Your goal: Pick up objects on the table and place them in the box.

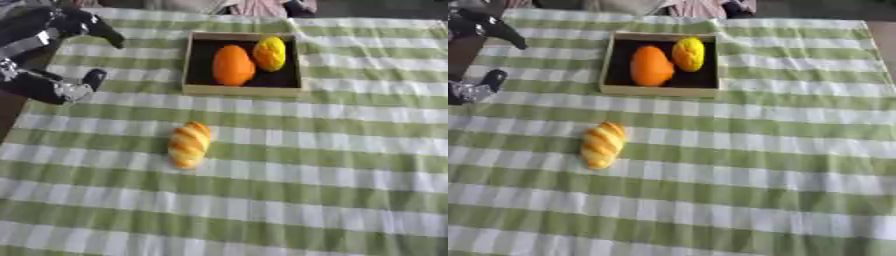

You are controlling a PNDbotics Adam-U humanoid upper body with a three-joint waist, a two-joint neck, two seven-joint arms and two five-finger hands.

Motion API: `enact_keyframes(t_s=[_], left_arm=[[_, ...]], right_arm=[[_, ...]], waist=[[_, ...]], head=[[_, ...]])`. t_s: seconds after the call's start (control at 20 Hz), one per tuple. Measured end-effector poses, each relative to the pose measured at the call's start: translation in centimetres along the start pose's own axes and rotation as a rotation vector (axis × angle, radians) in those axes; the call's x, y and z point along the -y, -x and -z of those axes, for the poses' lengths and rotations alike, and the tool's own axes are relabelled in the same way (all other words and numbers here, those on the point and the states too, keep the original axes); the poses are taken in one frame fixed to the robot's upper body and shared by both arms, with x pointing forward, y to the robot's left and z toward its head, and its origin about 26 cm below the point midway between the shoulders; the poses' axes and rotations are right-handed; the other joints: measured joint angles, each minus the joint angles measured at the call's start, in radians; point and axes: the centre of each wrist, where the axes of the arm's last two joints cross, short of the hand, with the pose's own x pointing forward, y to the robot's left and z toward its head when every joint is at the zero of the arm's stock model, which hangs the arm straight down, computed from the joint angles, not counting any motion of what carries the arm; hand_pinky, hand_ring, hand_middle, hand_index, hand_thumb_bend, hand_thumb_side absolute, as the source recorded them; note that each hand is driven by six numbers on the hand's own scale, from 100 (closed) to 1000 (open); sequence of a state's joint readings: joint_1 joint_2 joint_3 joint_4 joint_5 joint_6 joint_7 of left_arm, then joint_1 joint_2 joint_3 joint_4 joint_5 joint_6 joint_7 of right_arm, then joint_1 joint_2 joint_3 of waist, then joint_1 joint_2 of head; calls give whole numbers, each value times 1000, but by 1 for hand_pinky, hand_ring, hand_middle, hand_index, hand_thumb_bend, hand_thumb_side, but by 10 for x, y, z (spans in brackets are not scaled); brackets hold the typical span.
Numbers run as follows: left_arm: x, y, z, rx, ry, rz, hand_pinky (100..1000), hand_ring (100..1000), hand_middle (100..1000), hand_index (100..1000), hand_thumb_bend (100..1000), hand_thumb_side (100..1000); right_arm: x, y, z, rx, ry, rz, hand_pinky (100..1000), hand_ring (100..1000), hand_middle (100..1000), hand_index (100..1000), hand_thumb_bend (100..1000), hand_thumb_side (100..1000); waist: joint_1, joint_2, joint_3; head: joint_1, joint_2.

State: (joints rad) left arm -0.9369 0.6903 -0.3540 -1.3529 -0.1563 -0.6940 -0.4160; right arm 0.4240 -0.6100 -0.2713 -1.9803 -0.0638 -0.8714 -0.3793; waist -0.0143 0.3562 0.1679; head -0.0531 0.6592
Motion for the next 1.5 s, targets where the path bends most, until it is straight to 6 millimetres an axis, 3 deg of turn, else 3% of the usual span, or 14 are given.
enact_keyframes(t_s=[0.25, 0.3, 0.45, 0.5, 0.55, 0.95, 1.05, 1.15, 1.25, 1.35, 1.5], left_arm=[[12, -5, 28, 34, 6, -61, 807, 775, 712, 880, 100, 212], [15, -6, 33, 37, 13, -72, 809, 778, 715, 880, 100, 171], [23, -8, 44, 39, 35, -94, 810, 783, 720, 880, 100, 160], [26, -8, 47, 38, 42, -97, 812, 787, 727, 880, 100, 100], [29, -9, 49, 38, 46, -100, 813, 790, 732, 880, 100, 144], [51, -7, 53, 25, 86, -108, 832, 811, 755, 880, 110, 109], [53, -7, 53, 19, 94, -110, 836, 814, 753, 878, 124, 183], [57, -7, 54, 15, 99, -117, 846, 827, 762, 880, 165, 357], [60, -8, 58, 18, 105, -113, 852, 835, 764, 881, 219, 467], [64, -9, 59, 12, 118, -100, 863, 845, 766, 880, 284, 556], [70, -11, 61, 11, 128, -67, 866, 846, 757, 868, 354, 603]], right_arm=[[2, -1, -2, -5, 11, 9, 996, 1000, 749, 800, 100, 470], [2, -1, -2, -7, 13, 12, 997, 1000, 748, 799, 100, 470], [2, -1, -2, -20, 14, 18, 998, 1000, 748, 799, 100, 470], [2, -1, -3, -25, 12, 18, 998, 1000, 748, 799, 100, 471], [2, -1, -3, -28, 13, 20, 998, 1000, 748, 799, 100, 470], [2, 0, 3, -49, 13, 41, 1000, 1000, 745, 794, 100, 470], [2, 1, 6, -54, 11, 47, 1000, 1000, 744, 793, 100, 470], [2, 1, 6, -66, 11, 49, 1000, 1000, 742, 792, 100, 470], [2, 1, 6, -76, 9, 52, 1000, 1000, 742, 791, 100, 470], [2, 1, 7, -82, 5, 54, 1000, 1000, 740, 790, 100, 470], [2, 1, 7, -94, 4, 56, 1000, 1000, 738, 789, 100, 470]], waist=[[2, -10, 13], [4, -13, 16], [8, -18, 20], [8, -18, 23], [8, -19, 24], [6, -27, 27], [6, -30, 30], [6, -32, 32], [7, -33, 37], [9, -38, 42], [13, -40, 45]], head=[[-13, 14], [-17, 18], [-28, 27], [-30, 29], [-32, 32], [-46, 39], [-47, 44], [-51, 44], [-56, 45], [-62, 51], [-71, 56]])
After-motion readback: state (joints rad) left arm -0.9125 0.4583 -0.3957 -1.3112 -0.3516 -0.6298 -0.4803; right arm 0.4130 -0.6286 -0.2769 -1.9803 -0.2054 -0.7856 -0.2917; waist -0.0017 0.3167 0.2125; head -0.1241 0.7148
